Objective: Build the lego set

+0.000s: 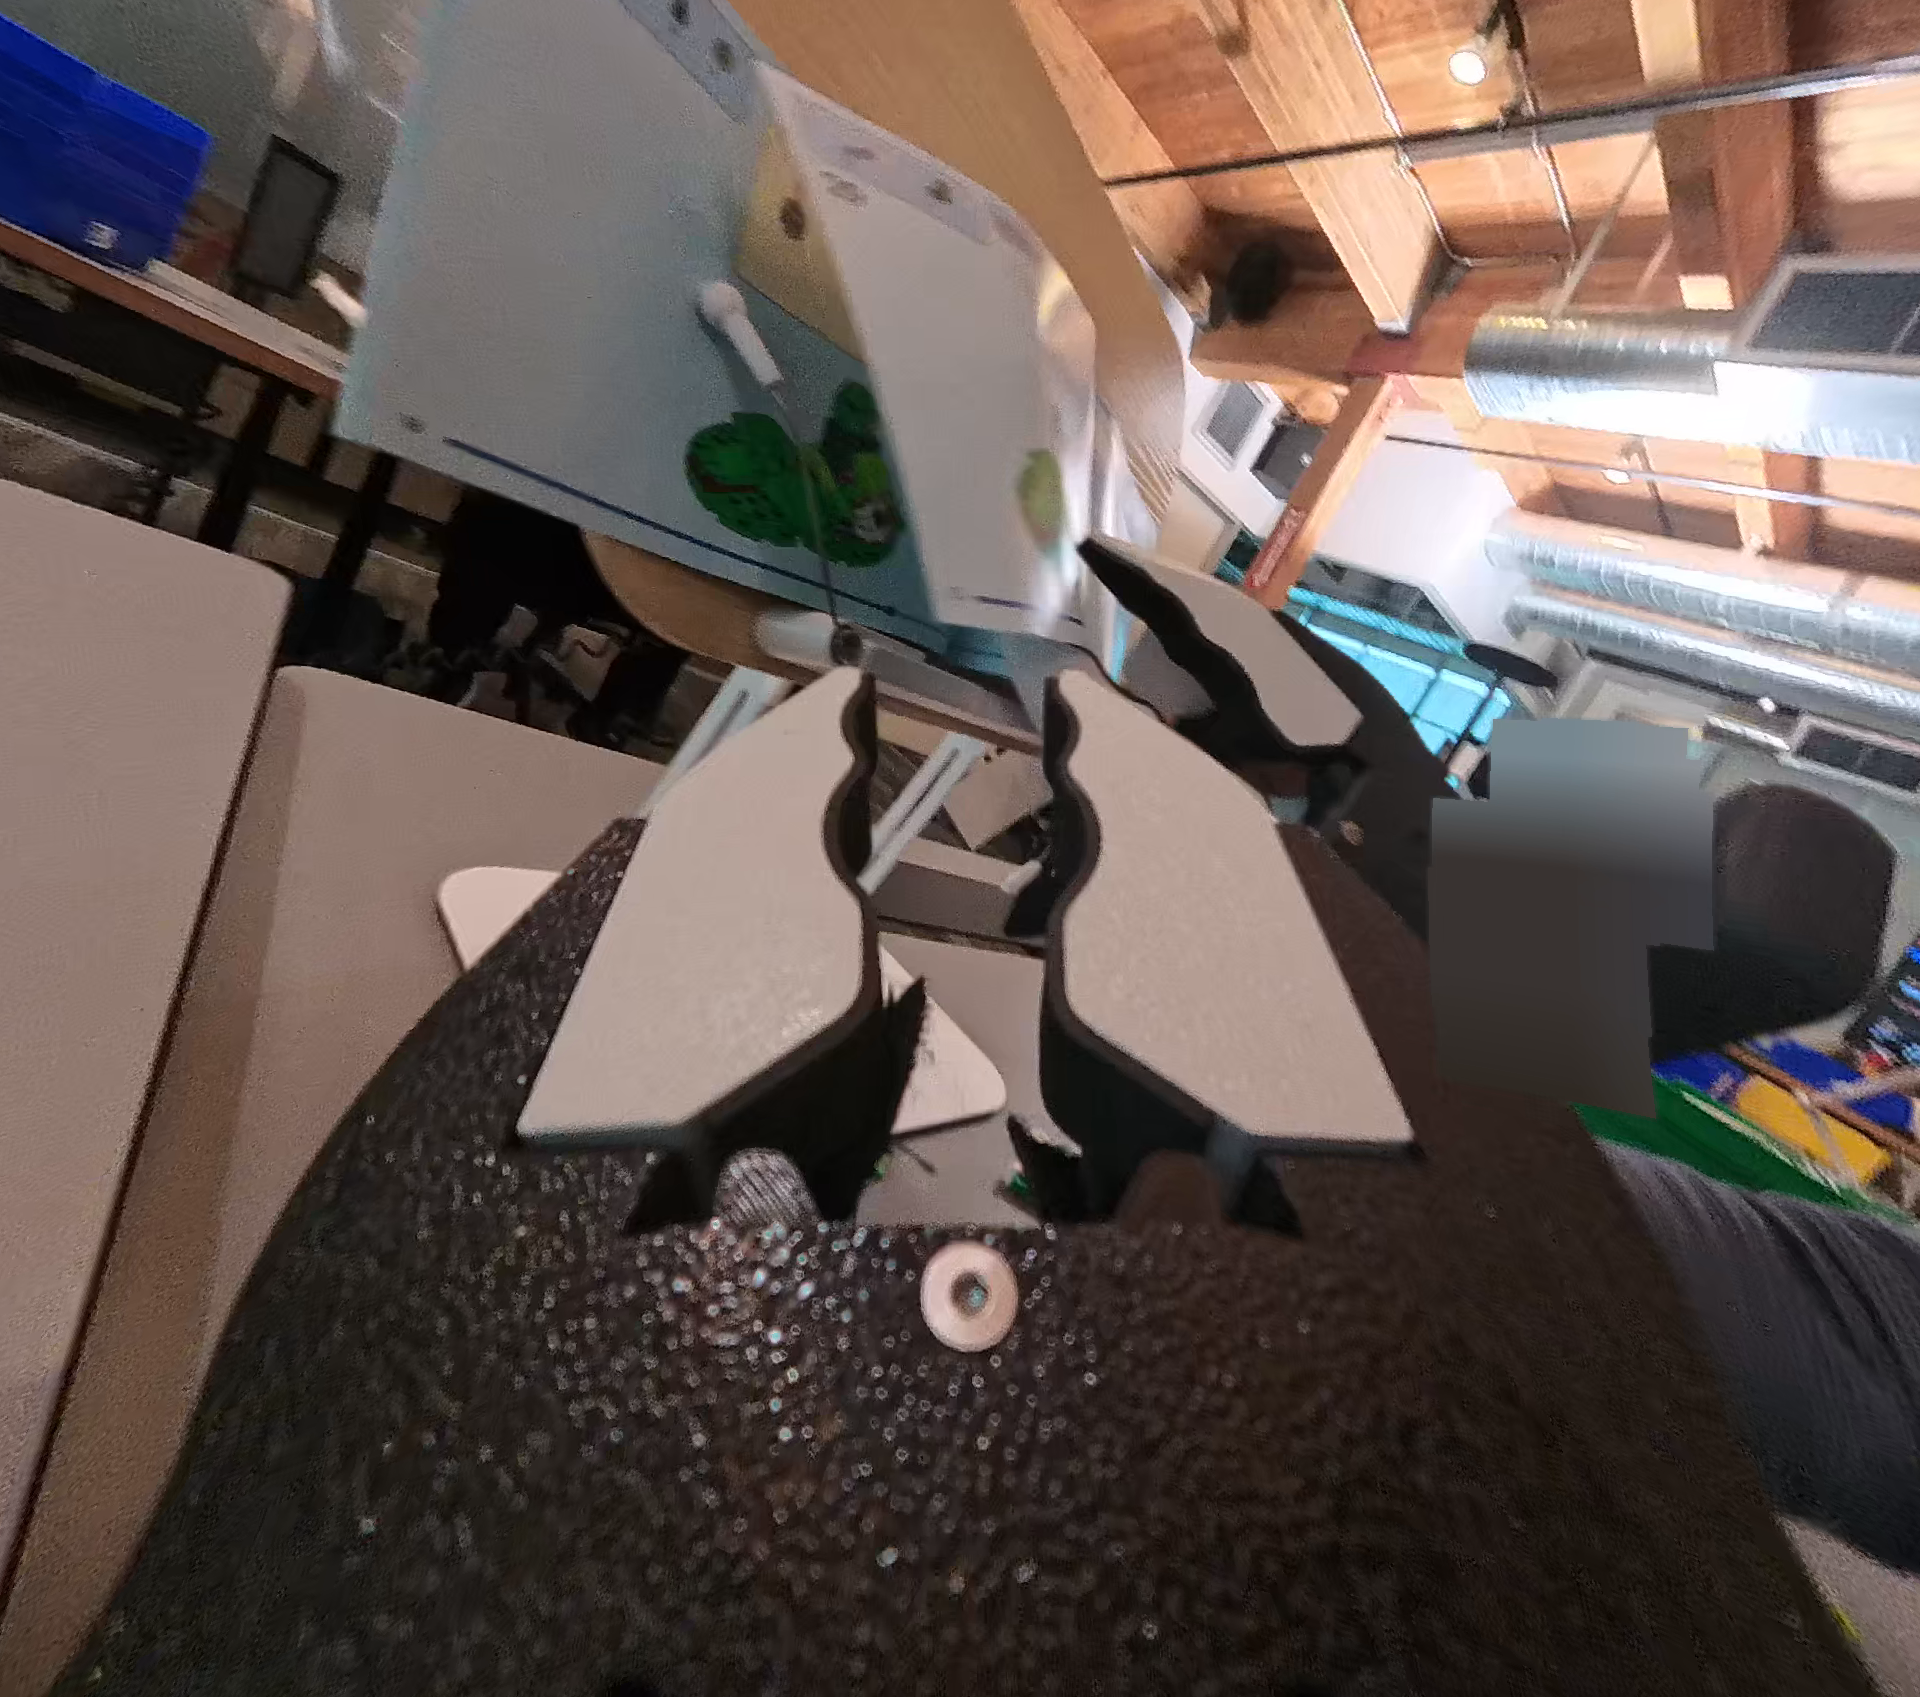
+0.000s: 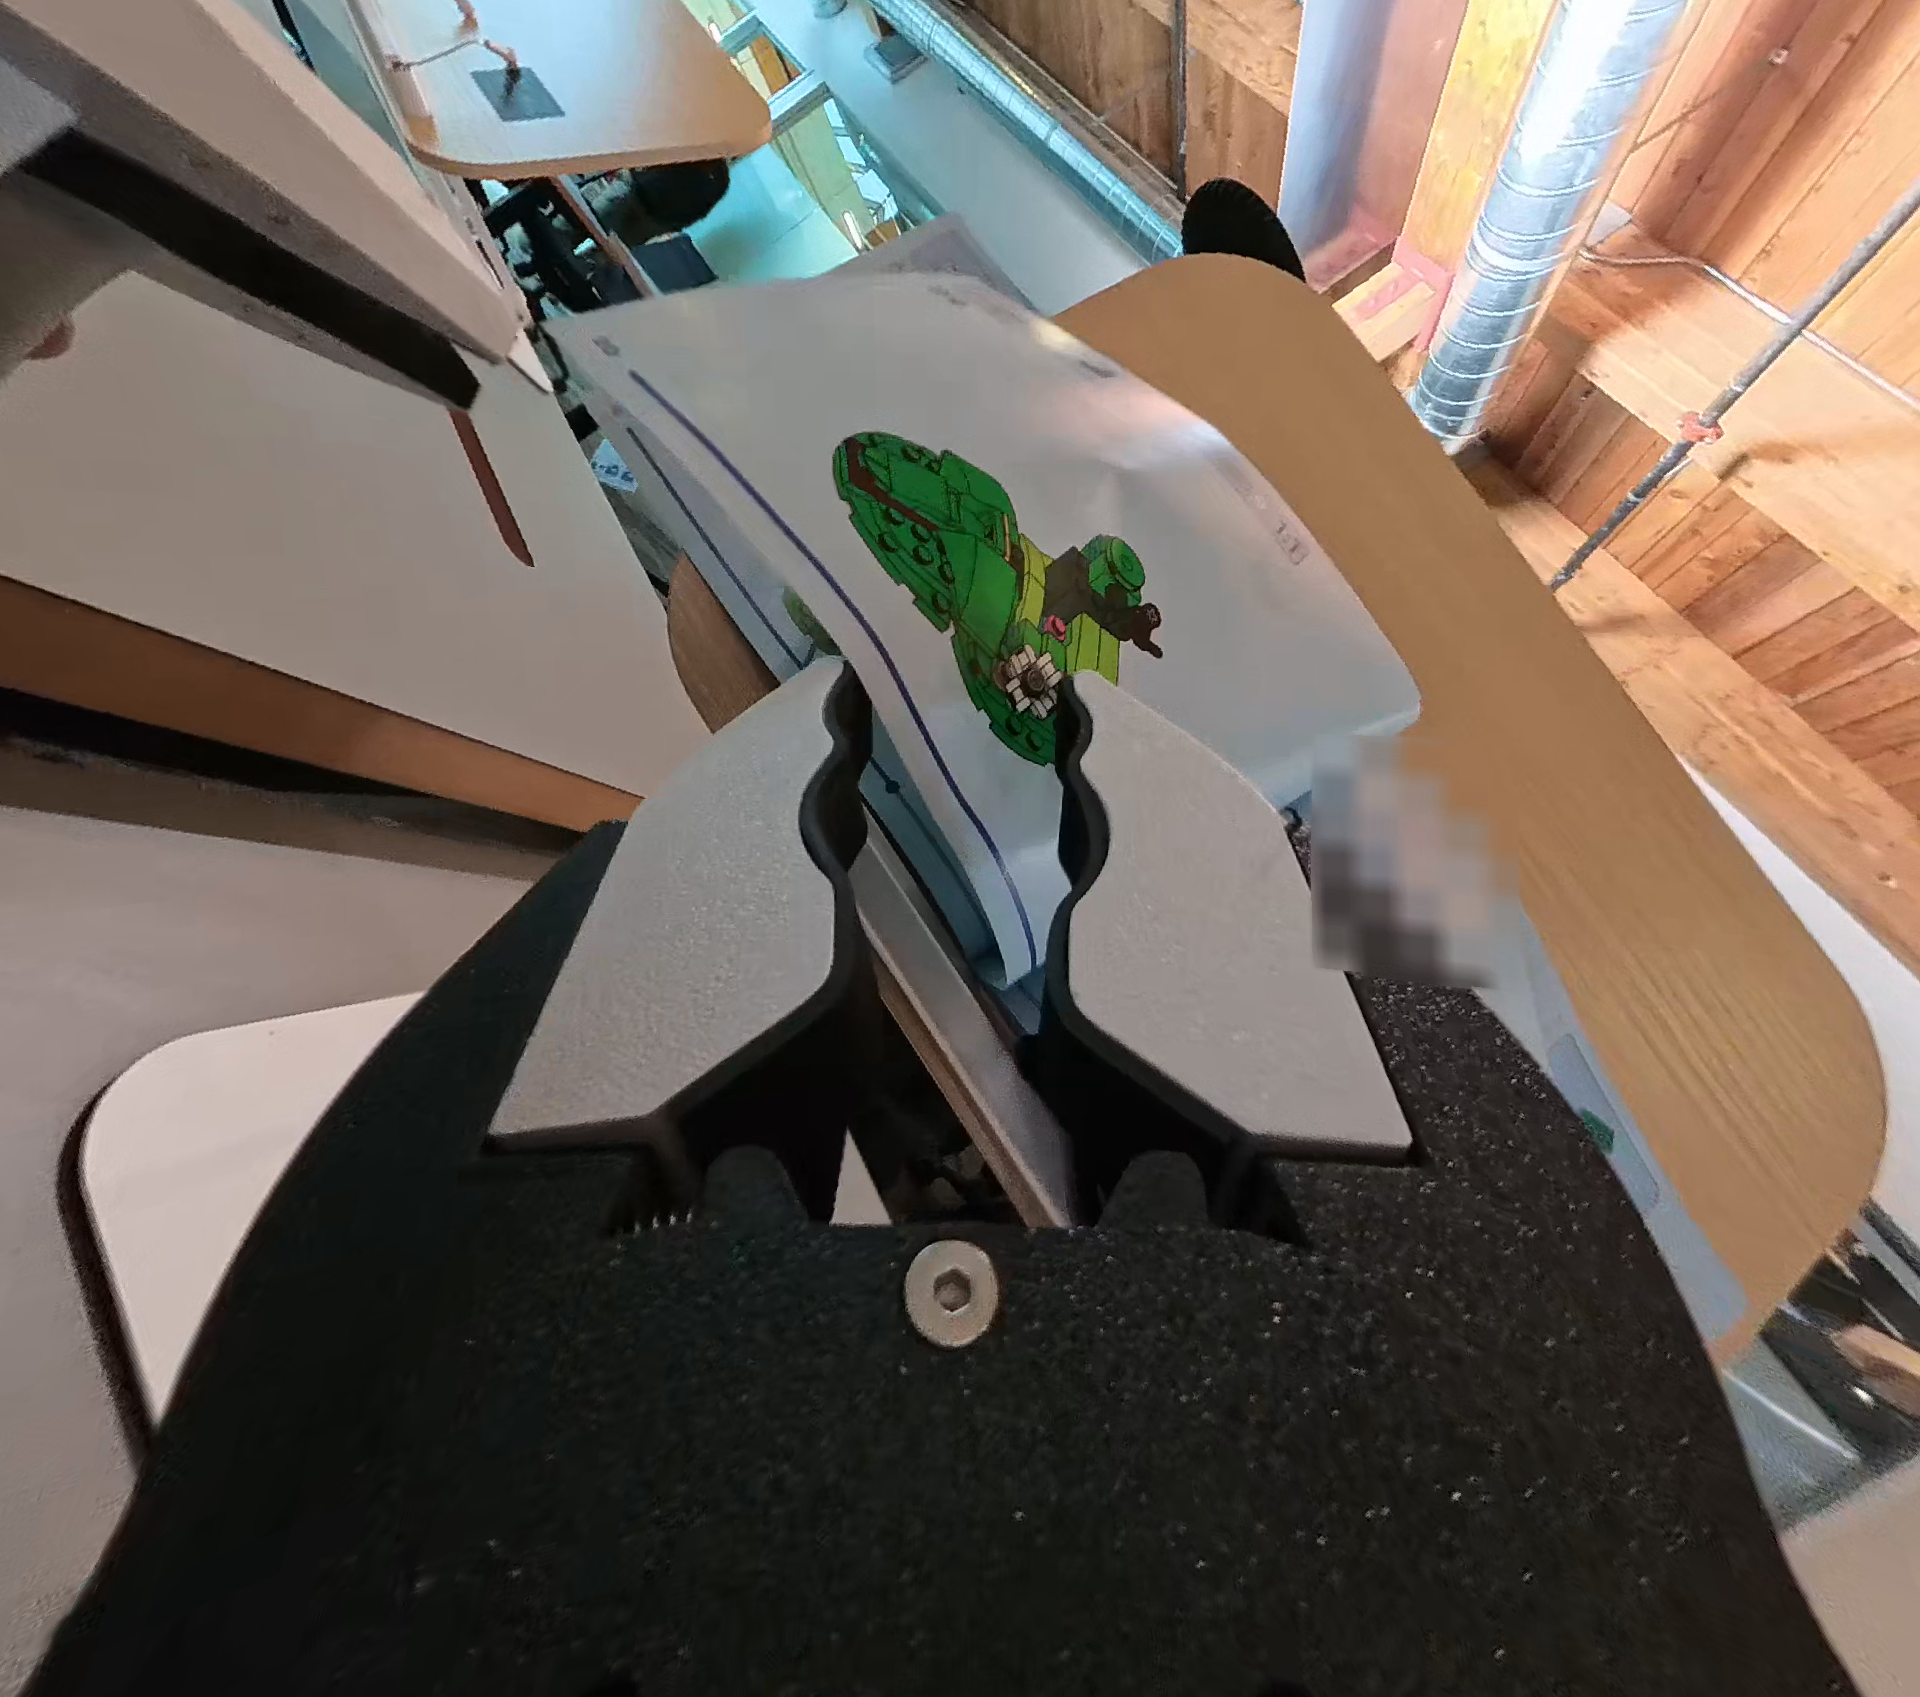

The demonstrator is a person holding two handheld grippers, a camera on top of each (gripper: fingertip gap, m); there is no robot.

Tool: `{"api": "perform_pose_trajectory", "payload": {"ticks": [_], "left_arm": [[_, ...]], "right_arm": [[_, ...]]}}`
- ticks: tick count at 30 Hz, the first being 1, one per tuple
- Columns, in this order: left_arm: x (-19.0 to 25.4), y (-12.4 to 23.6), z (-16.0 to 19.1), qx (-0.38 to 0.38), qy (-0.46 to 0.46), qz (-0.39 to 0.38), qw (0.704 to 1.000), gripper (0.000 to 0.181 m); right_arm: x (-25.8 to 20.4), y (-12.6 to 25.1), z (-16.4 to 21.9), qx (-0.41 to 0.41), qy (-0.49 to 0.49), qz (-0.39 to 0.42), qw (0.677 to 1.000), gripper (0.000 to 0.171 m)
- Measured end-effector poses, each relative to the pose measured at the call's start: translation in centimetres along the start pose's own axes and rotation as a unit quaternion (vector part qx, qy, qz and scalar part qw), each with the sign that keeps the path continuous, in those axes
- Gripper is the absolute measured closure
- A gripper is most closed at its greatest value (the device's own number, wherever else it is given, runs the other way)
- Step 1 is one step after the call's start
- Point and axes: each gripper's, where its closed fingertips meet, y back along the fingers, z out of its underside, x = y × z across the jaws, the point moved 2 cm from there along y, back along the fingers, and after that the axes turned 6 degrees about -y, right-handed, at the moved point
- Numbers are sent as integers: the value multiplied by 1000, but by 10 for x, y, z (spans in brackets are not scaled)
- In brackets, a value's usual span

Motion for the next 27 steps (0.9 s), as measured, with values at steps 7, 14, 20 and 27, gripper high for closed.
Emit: {"api": "perform_pose_trajectory", "payload": {"ticks": [7, 14, 20, 27], "left_arm": [[-31, -6, -12, 1, -30, -141, 990, 166], [-31, -48, -22, -44, -40, -161, 985, 159], [-37, -79, -17, -94, -46, -167, 980, 149], [-38, -96, -14, -123, -85, -167, 974, 150]], "right_arm": [[22, 14, 1, 13, -82, 43, 996, 143], [29, 15, 4, 8, -104, 51, 993, 144], [27, 12, 4, 5, -104, 44, 994, 145], [28, 10, 9, -1, -110, 40, 993, 146]]}}
